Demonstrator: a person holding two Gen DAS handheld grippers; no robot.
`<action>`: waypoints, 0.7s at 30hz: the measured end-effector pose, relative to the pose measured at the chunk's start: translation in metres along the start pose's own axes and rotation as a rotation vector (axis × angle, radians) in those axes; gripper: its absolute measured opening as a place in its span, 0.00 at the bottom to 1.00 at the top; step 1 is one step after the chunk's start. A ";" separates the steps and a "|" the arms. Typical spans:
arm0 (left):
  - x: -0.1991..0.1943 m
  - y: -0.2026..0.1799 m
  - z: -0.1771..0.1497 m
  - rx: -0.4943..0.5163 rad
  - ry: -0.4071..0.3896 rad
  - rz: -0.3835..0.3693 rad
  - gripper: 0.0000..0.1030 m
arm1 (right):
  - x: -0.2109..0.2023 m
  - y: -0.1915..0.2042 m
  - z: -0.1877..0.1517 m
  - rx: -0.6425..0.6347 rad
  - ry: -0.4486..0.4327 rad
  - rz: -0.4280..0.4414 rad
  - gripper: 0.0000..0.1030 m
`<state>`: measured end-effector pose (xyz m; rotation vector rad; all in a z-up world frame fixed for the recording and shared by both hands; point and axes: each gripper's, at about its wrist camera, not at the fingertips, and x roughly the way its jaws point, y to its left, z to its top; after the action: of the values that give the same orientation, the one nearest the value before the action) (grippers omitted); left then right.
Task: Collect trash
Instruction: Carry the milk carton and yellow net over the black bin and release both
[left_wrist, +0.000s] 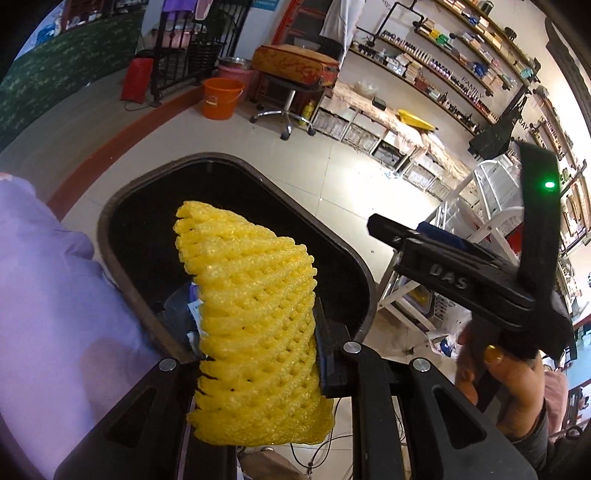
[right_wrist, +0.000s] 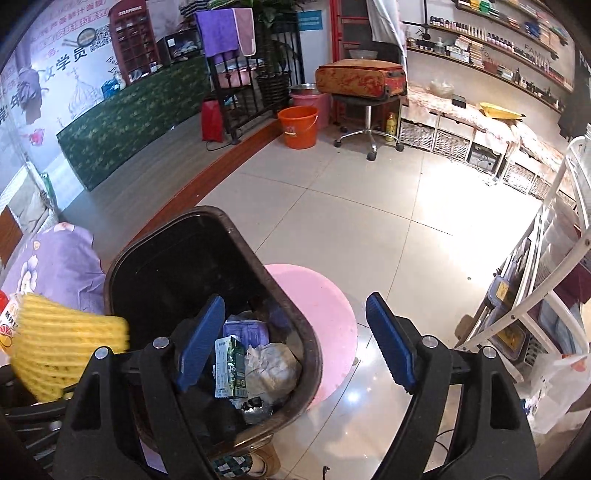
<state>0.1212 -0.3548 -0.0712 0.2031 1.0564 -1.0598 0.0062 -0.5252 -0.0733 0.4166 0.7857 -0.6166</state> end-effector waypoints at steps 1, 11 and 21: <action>0.002 0.000 0.001 0.002 0.004 0.008 0.18 | 0.000 -0.001 -0.001 0.004 0.000 0.000 0.77; -0.013 0.006 -0.011 -0.028 -0.044 0.020 0.86 | 0.012 0.002 -0.005 0.005 0.031 -0.004 0.79; -0.046 0.009 -0.024 -0.027 -0.136 0.129 0.94 | 0.015 0.042 -0.004 -0.061 0.048 0.050 0.80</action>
<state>0.1098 -0.3072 -0.0504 0.1723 0.9222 -0.9291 0.0400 -0.4968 -0.0824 0.3952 0.8357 -0.5361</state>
